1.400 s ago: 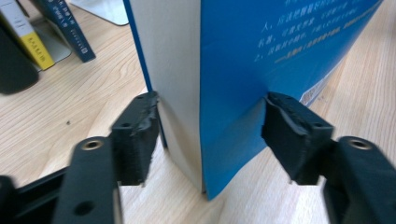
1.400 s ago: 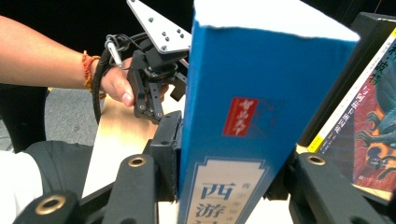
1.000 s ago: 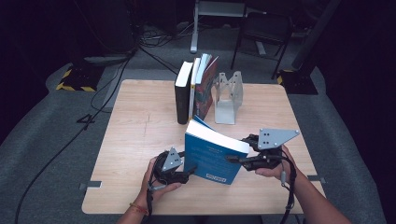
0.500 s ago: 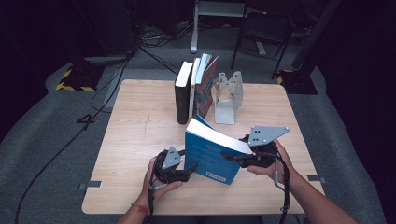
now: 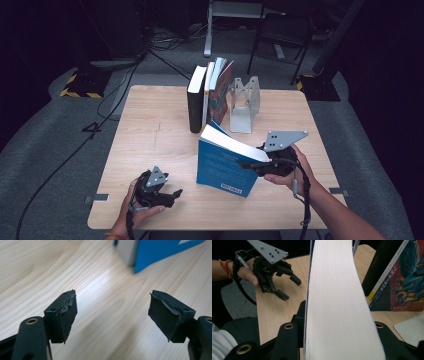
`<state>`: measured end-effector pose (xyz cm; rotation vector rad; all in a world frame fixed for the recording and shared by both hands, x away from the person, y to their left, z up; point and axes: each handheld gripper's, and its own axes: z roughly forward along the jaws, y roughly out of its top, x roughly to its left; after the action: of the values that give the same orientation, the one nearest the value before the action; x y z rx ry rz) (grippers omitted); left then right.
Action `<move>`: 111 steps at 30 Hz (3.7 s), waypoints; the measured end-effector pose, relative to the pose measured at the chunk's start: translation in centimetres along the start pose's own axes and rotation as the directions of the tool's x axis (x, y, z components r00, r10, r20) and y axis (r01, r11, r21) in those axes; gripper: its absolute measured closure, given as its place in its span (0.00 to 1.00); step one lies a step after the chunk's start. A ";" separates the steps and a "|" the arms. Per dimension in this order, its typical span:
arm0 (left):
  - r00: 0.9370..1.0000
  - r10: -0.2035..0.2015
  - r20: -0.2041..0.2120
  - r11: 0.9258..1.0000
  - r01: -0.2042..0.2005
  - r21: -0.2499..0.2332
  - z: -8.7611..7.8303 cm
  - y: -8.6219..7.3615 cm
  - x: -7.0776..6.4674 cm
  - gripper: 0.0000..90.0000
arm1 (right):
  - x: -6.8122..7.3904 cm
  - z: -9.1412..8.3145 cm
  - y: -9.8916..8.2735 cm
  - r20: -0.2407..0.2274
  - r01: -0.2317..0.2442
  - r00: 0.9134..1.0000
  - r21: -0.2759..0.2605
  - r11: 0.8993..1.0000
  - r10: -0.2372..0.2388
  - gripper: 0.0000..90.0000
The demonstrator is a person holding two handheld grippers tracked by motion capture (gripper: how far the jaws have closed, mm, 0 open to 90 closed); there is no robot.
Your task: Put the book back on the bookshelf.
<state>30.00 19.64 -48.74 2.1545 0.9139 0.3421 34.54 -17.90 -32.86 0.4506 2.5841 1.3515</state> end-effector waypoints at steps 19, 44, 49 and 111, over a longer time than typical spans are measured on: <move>0.997 -0.018 -0.073 0.998 0.023 0.058 0.5 -1.8 1.4 0.20 | -3.3 -2.7 0.7 0.130 -0.086 0.988 0.040 0.995 0.080 0.68; 0.996 -0.035 -0.078 0.997 0.040 0.060 0.8 -1.6 1.3 0.17 | -9.7 -3.9 2.2 0.368 -0.210 0.912 0.043 0.977 0.180 0.68; 0.996 -0.029 -0.079 0.998 0.034 0.062 0.8 -1.6 1.3 0.17 | -10.9 -3.3 3.3 0.401 -0.233 0.891 0.004 0.972 0.212 0.68; 0.996 -0.035 -0.078 0.997 0.040 0.060 0.9 -1.5 1.3 0.16 | -13.7 0.8 1.9 0.506 -0.249 0.818 -0.116 0.961 0.273 0.66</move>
<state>30.57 20.74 -50.49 2.1898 1.0190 0.3845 47.93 -21.06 -31.38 1.0393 2.0911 1.1503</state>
